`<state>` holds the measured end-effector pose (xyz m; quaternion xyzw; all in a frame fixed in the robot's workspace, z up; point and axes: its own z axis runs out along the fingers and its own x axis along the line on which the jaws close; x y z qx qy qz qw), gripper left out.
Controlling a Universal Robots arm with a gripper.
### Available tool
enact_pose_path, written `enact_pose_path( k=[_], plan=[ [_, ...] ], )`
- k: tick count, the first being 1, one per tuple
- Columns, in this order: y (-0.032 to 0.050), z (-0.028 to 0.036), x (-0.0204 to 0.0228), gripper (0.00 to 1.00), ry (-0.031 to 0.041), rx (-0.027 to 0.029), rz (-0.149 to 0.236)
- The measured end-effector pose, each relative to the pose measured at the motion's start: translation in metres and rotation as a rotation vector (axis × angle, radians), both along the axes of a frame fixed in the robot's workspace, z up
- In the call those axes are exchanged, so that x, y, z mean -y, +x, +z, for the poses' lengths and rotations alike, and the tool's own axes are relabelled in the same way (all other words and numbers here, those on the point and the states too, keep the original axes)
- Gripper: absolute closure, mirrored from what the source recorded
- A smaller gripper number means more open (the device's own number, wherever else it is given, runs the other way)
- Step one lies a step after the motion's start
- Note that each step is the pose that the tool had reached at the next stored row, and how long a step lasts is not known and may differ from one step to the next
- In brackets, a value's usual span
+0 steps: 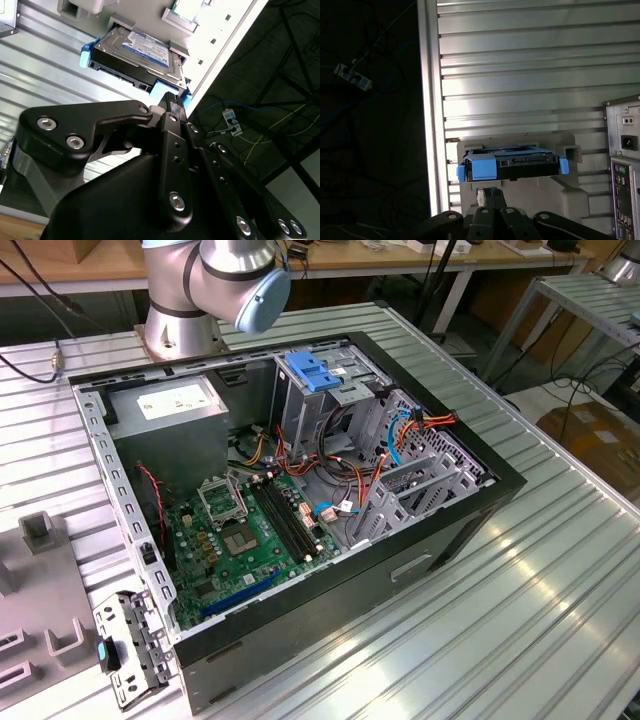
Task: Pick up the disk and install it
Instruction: 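Pick up the disk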
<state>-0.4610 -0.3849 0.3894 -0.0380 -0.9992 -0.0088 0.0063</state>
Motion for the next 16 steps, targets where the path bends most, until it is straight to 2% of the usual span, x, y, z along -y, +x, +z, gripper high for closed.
enact_pose_path(
  k=[4,8,13,16],
  plan=[
    [0.0000,0.0000,0.0000,0.89,0.0000,0.0000,0.022],
    [0.0000,0.0000,0.0000,0.89,0.0000,0.0000,0.094],
    [0.0001,0.0000,0.0000,0.89,0.0001,0.0001,0.203],
    [0.0001,0.0000,0.0000,0.89,0.0000,0.0000,0.240]
  ],
)
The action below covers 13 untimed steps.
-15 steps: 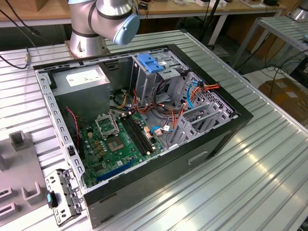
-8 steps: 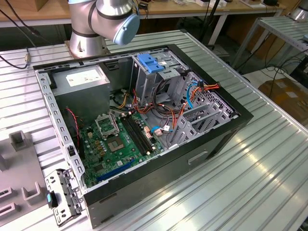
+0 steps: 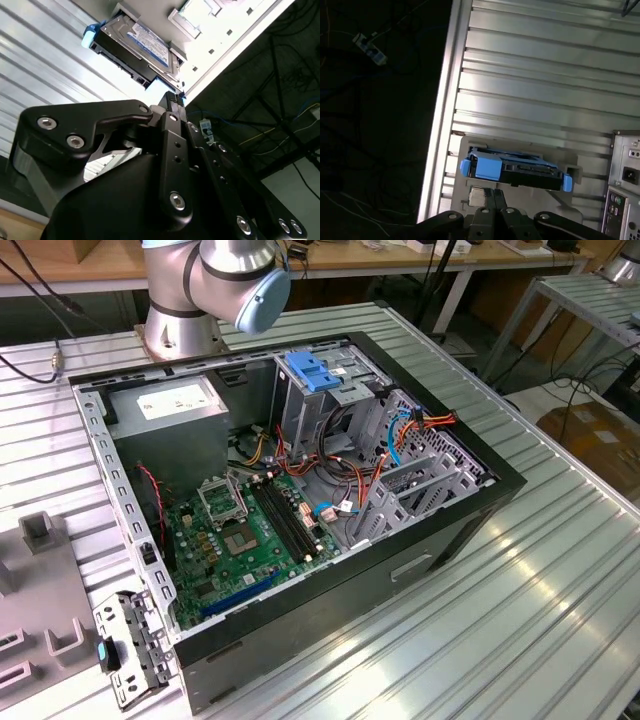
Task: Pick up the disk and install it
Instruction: 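Pick up the disk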
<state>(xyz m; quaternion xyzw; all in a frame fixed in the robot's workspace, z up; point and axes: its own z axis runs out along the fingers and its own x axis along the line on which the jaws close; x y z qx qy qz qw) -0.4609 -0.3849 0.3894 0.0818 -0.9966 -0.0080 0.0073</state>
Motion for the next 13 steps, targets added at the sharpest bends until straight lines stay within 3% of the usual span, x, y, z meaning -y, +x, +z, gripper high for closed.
enact_pose_path(
  k=[9,13],
  plan=[
    [0.0000,0.0000,0.0000,0.89,0.0000,0.0000,0.156],
    [0.0001,0.0000,0.0000,0.89,0.0000,0.0000,0.254]
  ],
)
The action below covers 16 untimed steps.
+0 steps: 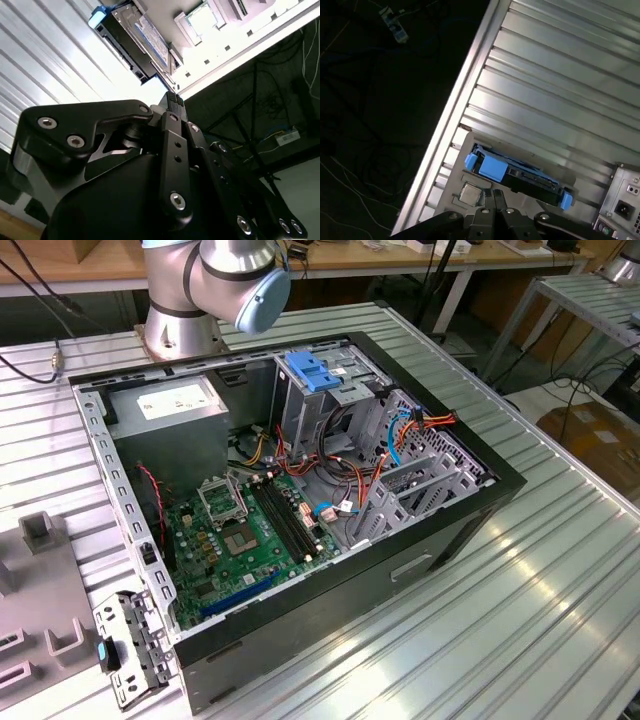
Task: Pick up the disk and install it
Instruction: 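Pick up the disk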
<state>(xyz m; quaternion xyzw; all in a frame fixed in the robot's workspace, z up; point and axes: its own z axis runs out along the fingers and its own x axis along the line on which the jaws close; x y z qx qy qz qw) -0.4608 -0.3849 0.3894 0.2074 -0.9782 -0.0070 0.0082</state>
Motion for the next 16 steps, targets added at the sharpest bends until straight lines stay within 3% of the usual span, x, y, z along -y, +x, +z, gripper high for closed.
enact_pose_path(
  k=[5,16],
  plan=[
    [0.0003,-0.0001,0.0000,0.89,0.0000,0.0000,0.121],
    [0.0007,-0.0002,0.0000,0.89,0.0000,0.0000,0.318]
  ],
)
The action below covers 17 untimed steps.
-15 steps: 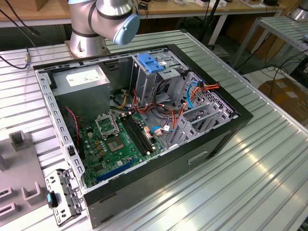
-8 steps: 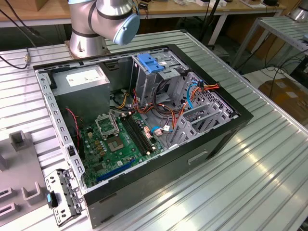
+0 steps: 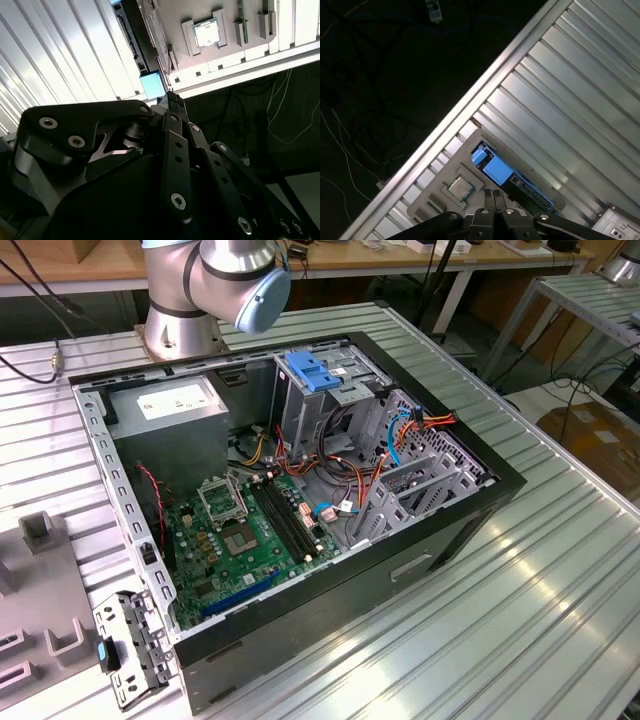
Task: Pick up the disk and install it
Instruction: 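Pick up the disk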
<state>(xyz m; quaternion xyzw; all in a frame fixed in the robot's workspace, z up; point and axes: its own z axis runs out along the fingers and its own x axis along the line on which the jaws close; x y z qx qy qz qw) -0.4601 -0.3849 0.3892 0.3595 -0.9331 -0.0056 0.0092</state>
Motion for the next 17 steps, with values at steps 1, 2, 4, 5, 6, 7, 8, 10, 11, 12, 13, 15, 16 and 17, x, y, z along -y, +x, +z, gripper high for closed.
enact_pose_path(
  k=[1,2,4,5,6,7,8,10,11,12,13,15,16,17],
  plan=[
    [0.0000,0.0000,0.0000,0.89,0.0000,0.0000,0.014],
    [0.0000,0.0000,0.0000,0.89,0.0000,-0.0001,0.045],
    [0.0000,0.0000,0.0000,0.89,0.0000,0.0000,0.075],
    [0.0000,0.0000,0.0000,0.89,0.0000,0.0000,0.098],
    [0.0000,0.0000,0.0000,0.89,0.0000,0.0000,0.113],
    [0.0001,0.0000,0.0000,0.89,0.0000,0.0000,0.129],
    [0.0001,0.0000,0.0000,0.89,0.0000,0.0000,0.145],
    [0.0001,0.0000,0.0000,0.89,0.0000,-0.0001,0.186],
    [0.0001,0.0000,0.0000,0.89,0.0000,0.0000,0.235],
    [0.0001,0.0000,0.0000,0.89,0.0000,0.0000,0.258],
    [0.0001,0.0000,0.0000,0.89,0.0000,0.0000,0.280],
    [0.0001,0.0000,0.0000,0.89,0.0000,0.0000,0.314],
    [0.0001,0.0000,0.0000,0.89,0.0000,0.0000,0.338],
    [0.0001,0.0000,0.0000,0.89,0.0000,0.0000,0.349]
  ],
)
